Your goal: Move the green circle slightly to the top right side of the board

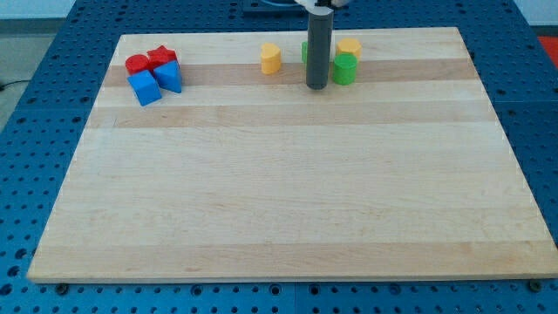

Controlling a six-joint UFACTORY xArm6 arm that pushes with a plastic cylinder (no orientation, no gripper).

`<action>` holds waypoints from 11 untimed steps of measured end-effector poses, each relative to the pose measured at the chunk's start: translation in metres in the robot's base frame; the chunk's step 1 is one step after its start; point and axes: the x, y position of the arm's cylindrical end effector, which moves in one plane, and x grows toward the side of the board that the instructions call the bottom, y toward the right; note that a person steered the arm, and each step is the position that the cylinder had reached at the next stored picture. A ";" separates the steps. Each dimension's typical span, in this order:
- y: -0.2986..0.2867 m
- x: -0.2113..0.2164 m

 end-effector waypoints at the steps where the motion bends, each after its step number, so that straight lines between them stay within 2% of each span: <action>1: 0.031 -0.007; 3: 0.127 -0.008; 4: 0.146 -0.004; 5: 0.106 0.021; 6: 0.050 0.000; 7: 0.037 -0.014; 11: 0.112 -0.028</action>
